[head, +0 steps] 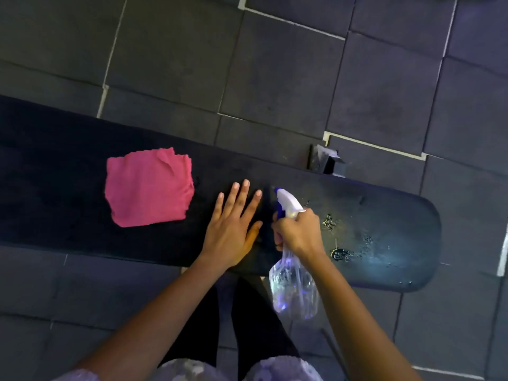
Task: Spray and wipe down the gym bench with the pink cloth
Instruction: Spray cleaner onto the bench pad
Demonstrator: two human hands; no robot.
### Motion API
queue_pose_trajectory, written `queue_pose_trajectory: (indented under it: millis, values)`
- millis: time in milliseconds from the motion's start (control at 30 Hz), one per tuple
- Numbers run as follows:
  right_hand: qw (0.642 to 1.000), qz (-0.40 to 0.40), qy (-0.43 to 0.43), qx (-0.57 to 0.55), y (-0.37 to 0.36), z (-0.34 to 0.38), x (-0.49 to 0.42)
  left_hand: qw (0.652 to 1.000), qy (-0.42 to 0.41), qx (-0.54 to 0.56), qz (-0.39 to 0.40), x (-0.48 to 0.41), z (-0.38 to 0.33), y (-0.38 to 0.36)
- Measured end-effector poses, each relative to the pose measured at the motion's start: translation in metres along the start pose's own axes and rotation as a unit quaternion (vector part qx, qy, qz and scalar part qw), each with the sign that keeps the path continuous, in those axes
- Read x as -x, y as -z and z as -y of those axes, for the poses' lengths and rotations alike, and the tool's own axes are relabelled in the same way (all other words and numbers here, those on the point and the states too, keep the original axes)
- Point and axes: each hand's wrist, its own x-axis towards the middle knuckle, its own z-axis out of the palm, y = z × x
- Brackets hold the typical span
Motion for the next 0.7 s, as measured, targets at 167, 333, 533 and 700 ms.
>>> queue_pose_trajectory:
  millis: [167, 333, 533, 700]
  values:
    - [0.997, -0.073, -0.033, -0.016, 0.050, -0.033, -0.007, 0.997, -0.072, -0.013, 0.032, -0.020, -0.044, -0.010]
    - [0.989, -0.111, -0.055, -0.080, 0.100, -0.076, -0.013, 0.986, -0.153, -0.019, 0.060, -0.035, -0.105, -0.024]
    - [0.964, -0.226, -0.105, -0.092, 0.159, -0.127, -0.019, 0.968, -0.229, -0.030, 0.099, -0.053, -0.173, -0.044]
    - [0.953, -0.254, -0.136, -0.094, 0.185, -0.163, -0.010, 0.957, -0.261, -0.045, 0.118, -0.055, -0.202, -0.058]
